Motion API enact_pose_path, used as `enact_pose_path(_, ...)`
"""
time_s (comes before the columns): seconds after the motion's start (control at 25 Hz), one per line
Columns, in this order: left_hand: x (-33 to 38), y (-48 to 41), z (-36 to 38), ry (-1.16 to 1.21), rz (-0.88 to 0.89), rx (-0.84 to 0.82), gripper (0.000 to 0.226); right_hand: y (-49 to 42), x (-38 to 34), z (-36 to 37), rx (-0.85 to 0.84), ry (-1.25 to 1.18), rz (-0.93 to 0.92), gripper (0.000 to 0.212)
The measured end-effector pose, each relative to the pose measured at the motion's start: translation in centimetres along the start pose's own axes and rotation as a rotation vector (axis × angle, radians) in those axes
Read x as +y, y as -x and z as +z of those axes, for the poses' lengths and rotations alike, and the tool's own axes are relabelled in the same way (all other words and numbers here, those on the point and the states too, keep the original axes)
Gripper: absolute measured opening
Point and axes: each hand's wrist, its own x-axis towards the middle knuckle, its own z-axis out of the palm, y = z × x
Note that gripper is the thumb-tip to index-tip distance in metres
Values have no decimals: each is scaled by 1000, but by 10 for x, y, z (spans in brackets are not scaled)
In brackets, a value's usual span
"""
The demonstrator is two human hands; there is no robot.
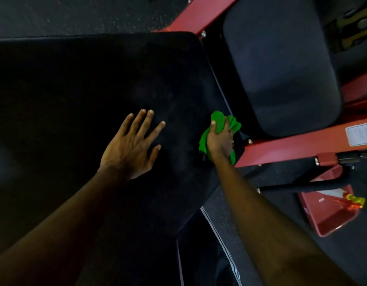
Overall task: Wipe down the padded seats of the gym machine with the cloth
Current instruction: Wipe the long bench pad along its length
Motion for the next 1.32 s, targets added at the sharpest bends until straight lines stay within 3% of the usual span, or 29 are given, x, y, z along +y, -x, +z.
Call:
enact_pose_path(0.16,3,-4,-37,267,-82,-57,61,55,23,-37,-212,-76,-126,57)
enact_pose_path(0.28,-8,5,-114,452,-126,76,48,84,-6,-90,-295,-141,-179,55)
enact_pose_path(0.48,-58,76,-293,561,-309,226,41,140,-126,-221,-280,-181,-382,58)
enact_pose_path(0.6,-81,138,-382,621,-388,416,39,178,-196,-311,-285,-265,-544,62)
enact_pose_path(0.76,-92,223,-466,690,-468,564,36,233,-248,-409,-291,-379,-661,80)
enact_pose_path(0.92,-102,305,-550,694,-489,734,37,312,-306,-497,-247,-329,-834,72)
enact_pose_path(1.04,-122,351,-595,641,-486,866,40,359,-360,-535,-203,-326,-954,78)
enact_pose_path(1.2,-151,412,-628,615,-544,986,40,434,-432,-553,-232,-376,-1134,62)
enact_pose_path(1.32,-159,442,-625,576,-606,1012,37,467,-458,-544,-261,-367,-1205,61)
